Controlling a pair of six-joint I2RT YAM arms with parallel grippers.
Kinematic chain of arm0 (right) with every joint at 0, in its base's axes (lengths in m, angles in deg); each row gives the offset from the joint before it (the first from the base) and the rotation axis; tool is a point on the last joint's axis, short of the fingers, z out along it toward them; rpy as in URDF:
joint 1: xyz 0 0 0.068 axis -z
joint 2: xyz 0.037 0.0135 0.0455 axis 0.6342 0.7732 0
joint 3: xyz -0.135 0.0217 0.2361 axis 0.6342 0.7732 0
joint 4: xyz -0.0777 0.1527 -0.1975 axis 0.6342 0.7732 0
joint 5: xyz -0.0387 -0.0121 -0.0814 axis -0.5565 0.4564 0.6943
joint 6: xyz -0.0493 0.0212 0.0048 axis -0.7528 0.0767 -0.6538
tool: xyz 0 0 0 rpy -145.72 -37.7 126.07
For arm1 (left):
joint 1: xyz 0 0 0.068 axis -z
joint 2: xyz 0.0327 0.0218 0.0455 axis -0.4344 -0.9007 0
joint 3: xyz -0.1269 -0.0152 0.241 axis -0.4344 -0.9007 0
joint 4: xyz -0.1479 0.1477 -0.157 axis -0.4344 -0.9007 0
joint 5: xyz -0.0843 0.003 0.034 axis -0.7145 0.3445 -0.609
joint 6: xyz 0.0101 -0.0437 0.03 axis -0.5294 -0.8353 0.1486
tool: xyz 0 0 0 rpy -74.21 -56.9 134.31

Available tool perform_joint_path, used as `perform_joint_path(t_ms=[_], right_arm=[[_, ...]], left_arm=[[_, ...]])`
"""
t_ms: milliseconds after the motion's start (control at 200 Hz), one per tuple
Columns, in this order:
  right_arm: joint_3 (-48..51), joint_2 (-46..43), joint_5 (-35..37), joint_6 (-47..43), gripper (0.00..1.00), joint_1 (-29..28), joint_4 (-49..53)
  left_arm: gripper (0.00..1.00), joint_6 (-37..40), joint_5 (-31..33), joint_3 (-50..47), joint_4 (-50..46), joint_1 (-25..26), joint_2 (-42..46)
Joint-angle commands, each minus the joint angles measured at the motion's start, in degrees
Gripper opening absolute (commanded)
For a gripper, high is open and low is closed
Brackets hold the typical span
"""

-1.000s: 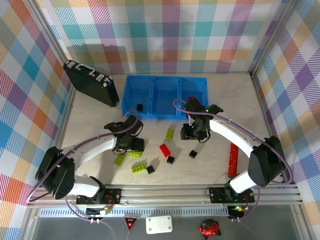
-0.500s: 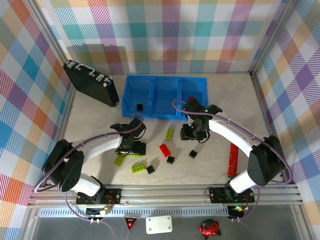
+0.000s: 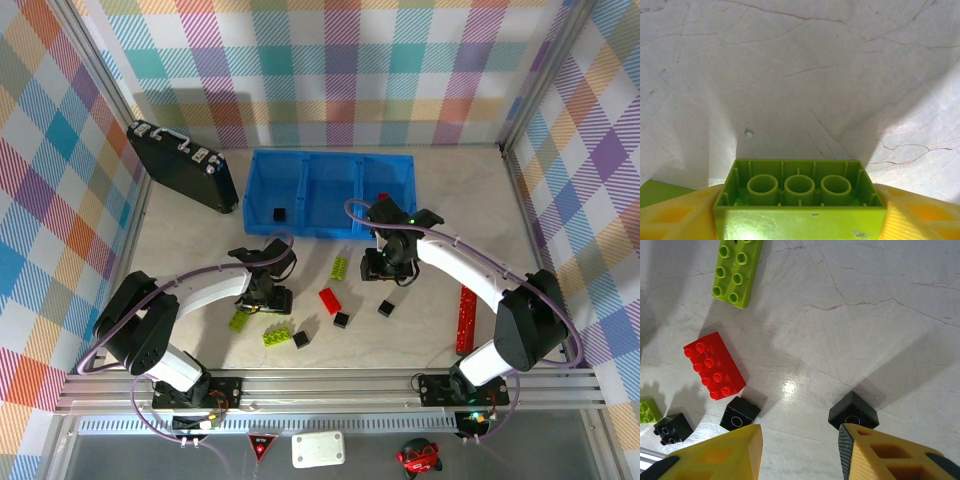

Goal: Sort the legos into containers by color
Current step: Pick up the lego from the middle-left of the table.

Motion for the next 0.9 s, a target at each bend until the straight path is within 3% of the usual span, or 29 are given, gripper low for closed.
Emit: perform_joint_path(t_ms=[0, 555, 895], right_arm=[[-0.01, 0.58, -0.24, 0.46, 0.46, -0.62, 0.42], [0.55, -0.07, 0.31, 0.23, 0.45, -0.72, 0.77], [2.99, -2.53, 0.46, 1.44, 0.45, -0.79, 1.11]], left_arm=[[0.68, 0.65, 0.94, 1.28, -1.75, 0.78, -0.89], [0.65, 0.35, 2.3, 6.78, -3.96, 0.83, -0.16], [0.66, 2.96, 2.97, 17.94, -6.04, 0.81, -4.81]])
